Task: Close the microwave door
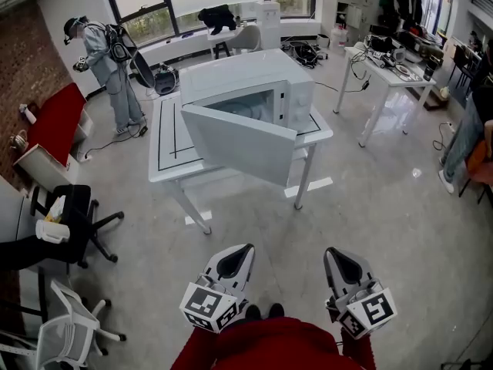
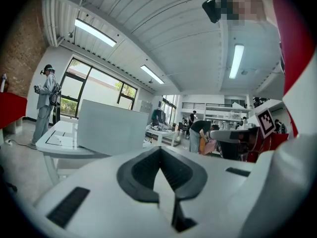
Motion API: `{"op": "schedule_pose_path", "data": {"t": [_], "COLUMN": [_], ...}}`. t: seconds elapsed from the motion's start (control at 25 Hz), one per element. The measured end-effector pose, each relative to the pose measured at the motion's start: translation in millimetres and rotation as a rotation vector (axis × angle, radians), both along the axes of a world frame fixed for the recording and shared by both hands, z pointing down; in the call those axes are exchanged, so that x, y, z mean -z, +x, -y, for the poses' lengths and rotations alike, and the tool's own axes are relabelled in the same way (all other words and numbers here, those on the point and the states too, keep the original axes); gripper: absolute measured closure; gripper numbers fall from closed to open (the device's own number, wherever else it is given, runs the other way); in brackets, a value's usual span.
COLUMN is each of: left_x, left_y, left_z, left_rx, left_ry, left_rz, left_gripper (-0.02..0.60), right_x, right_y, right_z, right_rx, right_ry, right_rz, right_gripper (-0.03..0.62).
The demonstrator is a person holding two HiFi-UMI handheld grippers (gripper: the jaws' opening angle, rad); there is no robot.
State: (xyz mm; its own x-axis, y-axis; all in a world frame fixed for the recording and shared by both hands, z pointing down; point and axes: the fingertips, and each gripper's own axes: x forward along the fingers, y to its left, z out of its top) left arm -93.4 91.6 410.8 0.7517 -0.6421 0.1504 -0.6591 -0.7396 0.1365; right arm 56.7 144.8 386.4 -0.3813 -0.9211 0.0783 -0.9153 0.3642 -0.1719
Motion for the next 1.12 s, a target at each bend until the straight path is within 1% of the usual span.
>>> {"op": "schedule_pose_path", "data": {"t": [0.16, 0.28, 0.4, 0.6, 0.68, 0.8, 0.84, 0.96, 1.12], "left_x": [8, 18, 26, 39, 40, 38, 37, 38, 33], "left_y": [7, 12, 16, 22, 22, 22, 23, 28, 33], "left_z": [7, 15, 21, 23, 24, 27, 28, 29, 27], "left_rx": [0.007, 0.018, 0.044, 0.074, 0.084, 0.098, 0.101, 0.105, 0.09], "left_ry": [0.033, 0.074, 0.11, 0.157, 0.162, 0.149, 0.147, 0.158, 0.178], "left_rz": [0.013, 0.03, 0.044, 0.054, 0.064, 0.07, 0.068, 0.083, 0.134], "left_gripper": [0.571, 0.571, 0.571, 0.571, 0.571, 0.571, 0.571, 0.571, 0.571], "right_x": [-1, 2, 15, 1, 3, 18, 19, 5, -2], "right_y": [12, 19, 22, 35, 39, 42, 44, 53, 55], "right_z": [-3, -4, -1, -7, -7, -5, -5, -5, -3], "right_rx": [-0.005, -0.003, 0.002, 0.016, 0.01, -0.003, -0.006, -0.023, -0.037], "right_ry": [0.009, 0.021, 0.043, 0.028, 0.033, 0.076, 0.076, 0.034, 0.012], "right_rz": [0.018, 0.023, 0.059, 0.019, 0.036, 0.111, 0.115, 0.07, 0.091], "right_gripper": [0.581, 0.581, 0.581, 0.581, 0.581, 0.58, 0.58, 0.58, 0.58]}}
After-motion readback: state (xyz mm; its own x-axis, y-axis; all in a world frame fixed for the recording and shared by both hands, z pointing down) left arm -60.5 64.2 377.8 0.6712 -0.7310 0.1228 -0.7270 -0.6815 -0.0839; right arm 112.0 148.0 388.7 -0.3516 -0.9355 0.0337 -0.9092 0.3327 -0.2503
